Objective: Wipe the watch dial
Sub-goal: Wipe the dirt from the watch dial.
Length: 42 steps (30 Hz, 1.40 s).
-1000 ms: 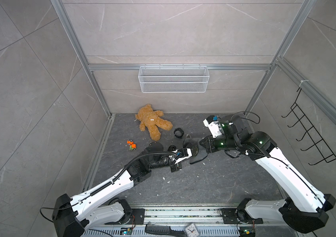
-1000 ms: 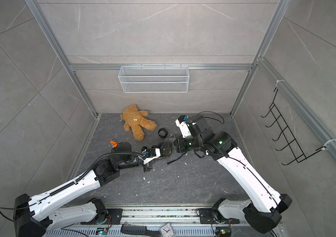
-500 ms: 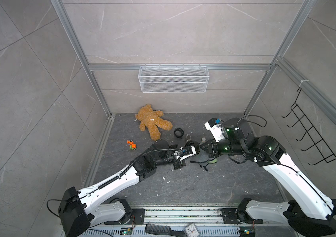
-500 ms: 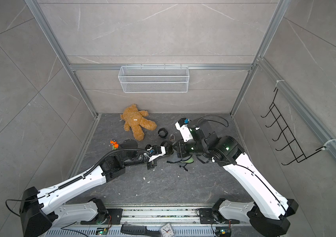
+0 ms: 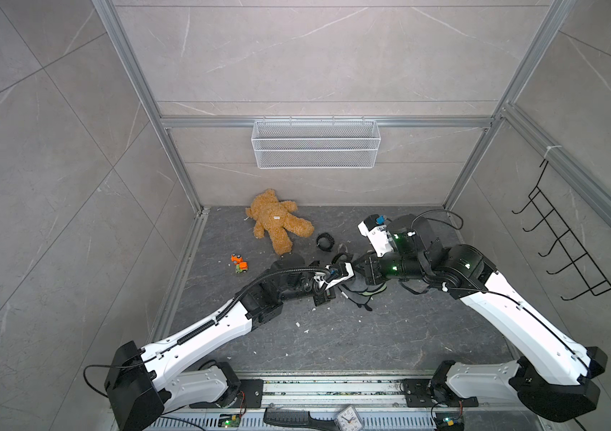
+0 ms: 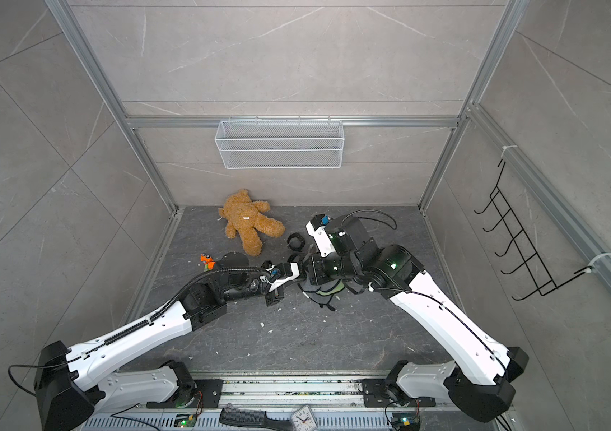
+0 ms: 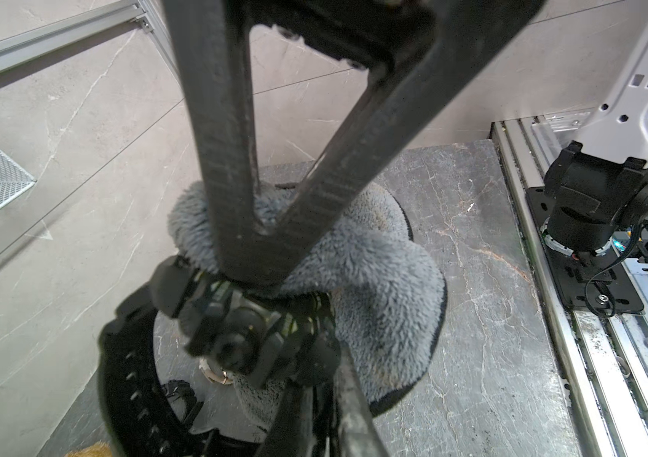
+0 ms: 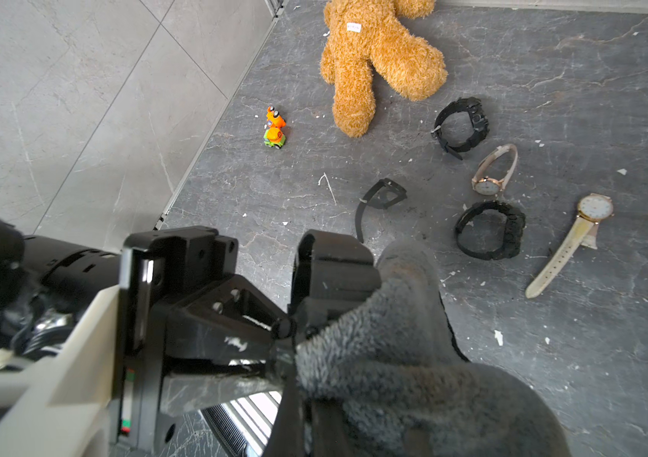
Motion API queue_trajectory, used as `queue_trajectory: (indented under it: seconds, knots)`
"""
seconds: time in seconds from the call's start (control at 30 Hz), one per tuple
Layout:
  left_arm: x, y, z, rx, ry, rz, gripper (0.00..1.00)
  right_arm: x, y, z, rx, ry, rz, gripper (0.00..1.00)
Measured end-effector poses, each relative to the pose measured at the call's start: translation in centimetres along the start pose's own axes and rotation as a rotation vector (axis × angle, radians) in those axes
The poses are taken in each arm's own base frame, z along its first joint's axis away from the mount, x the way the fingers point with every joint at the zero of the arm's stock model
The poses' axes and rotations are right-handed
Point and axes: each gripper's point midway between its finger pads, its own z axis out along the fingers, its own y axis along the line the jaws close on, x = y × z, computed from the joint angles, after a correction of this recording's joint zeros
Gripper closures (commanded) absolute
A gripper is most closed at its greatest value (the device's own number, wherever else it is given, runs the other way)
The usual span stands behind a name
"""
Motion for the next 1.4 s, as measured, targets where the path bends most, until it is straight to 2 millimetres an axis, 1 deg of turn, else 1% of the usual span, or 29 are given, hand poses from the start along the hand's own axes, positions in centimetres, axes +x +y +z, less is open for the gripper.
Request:
queue_trajectory:
  seconds: [0.2,0.4,0.77,1.17,1.4]
  knots:
    - [0.0,0.3,-0.8,-0.016,0.009,-0.01,1.0,-0.4,-0.2,0.8,0.018,0.003,0.001,1.0]
    - [-0.1,0.5,-1.1,-0.029,0.01,-0.018,1.0,-0.8,-0.1,1.1,0.02,0.002,0.0,1.0]
    - [-0.1,0.5,-1.5,-0.037,0.018,-0.019,1.0,-0.8,-0.1,1.5,0.014,0.004,0.001,1.0]
    - [-0.1,0.4,-1.6,-0.032,0.02,-0.02,1.0,-0.3,-0.3,1.6,0.006,-0.02,0.024,1.0]
    - [0.2,0.1,-1.6,-0.021,0.03,-0.025,1.0,0.6,-0.7,1.7,0.004,-0.026,0.048,1.0]
